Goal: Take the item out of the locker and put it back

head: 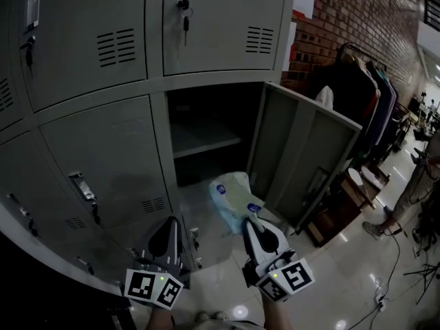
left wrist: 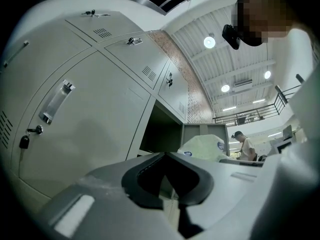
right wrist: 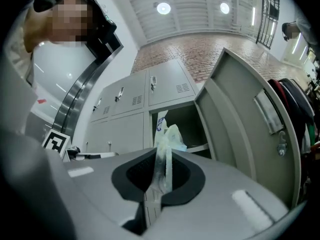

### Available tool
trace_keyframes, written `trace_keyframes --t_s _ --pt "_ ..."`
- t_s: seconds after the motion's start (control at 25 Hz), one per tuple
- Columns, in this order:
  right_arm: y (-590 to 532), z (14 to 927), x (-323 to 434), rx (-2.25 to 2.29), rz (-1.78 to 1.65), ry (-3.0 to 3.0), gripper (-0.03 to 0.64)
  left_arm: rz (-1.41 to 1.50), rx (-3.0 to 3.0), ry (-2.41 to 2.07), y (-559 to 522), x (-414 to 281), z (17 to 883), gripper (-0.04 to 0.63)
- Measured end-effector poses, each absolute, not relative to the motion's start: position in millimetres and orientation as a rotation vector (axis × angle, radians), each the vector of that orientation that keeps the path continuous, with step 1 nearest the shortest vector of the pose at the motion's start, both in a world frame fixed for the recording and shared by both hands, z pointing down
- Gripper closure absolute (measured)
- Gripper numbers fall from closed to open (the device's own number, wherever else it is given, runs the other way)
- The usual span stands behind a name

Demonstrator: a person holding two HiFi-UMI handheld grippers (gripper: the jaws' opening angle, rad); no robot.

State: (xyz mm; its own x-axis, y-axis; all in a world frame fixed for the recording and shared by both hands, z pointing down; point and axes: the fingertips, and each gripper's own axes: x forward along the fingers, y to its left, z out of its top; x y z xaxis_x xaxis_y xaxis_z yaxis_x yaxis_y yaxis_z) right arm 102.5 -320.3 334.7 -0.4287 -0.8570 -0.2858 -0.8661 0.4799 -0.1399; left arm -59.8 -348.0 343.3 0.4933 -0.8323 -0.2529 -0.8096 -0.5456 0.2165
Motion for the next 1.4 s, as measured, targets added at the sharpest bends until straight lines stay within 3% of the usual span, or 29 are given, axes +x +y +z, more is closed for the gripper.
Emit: trace_keyframes --t_s 1.04,1.4 --pt "-316 330 100 -1.396 0.001 2.416 0.603 -0.492 2.645 -1.447 -346 -59 345 0.591" --pt "-389 245 89 -1.335 0.162 2.463 0.601 -0.502 2.637 -1.46 -353 -57 345 0.591"
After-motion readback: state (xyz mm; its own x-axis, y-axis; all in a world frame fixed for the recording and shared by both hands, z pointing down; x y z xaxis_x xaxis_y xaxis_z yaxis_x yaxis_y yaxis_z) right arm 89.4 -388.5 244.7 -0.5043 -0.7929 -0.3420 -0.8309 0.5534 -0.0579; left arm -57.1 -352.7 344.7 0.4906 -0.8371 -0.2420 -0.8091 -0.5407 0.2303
